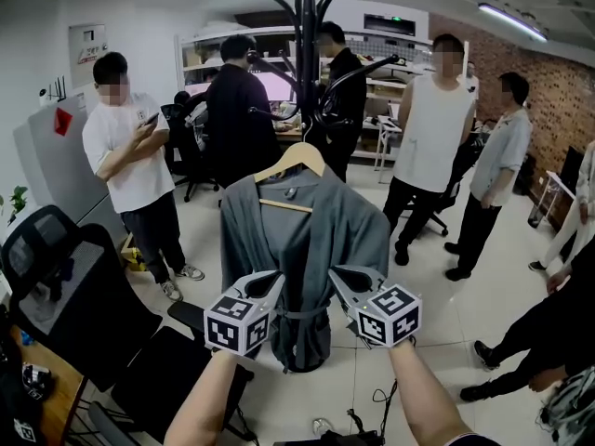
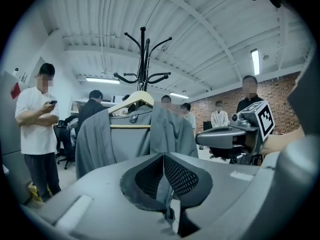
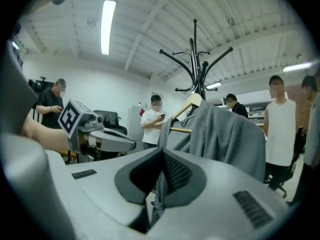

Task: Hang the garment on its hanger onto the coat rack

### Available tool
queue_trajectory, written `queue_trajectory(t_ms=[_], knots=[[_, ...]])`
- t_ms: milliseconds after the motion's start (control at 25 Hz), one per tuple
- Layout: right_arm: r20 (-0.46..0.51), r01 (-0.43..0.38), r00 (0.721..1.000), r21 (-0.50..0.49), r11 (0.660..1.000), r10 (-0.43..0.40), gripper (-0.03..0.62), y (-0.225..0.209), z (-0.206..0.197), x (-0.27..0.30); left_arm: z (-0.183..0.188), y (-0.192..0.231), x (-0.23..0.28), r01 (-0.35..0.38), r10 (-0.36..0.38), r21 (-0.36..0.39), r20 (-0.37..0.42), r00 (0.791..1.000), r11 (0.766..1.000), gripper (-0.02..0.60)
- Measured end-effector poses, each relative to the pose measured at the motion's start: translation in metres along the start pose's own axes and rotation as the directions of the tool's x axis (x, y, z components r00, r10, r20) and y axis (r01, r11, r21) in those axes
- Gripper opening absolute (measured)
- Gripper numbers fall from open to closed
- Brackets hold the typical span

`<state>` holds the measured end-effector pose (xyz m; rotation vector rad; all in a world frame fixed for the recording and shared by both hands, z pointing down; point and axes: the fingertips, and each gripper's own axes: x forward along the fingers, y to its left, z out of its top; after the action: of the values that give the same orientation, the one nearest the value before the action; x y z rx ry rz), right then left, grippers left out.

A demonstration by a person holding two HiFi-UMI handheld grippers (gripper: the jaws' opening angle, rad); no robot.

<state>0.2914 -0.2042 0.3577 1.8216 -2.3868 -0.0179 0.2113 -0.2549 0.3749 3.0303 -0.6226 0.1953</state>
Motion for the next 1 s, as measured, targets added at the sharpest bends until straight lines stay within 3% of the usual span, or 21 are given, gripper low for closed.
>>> queue_trajectory(t_ms=[280, 1000], knots=[[0.032, -0.075, 0.997, 0.098, 0.992, 0.072, 0.002, 0.018, 0.001, -0.003, 0.003, -0.012, -0.004, 0.024, -0.024, 0.002, 0.014, 1.0, 1.0, 0.0], [0.042, -0.106, 0.994, 0.114, 0.988, 0.102, 0.0, 0.018, 0.002, 0.0, 0.004, -0.019, 0.007, 0.041, -0.041, 0.003, 0.009, 0.999, 0.999, 0.0]])
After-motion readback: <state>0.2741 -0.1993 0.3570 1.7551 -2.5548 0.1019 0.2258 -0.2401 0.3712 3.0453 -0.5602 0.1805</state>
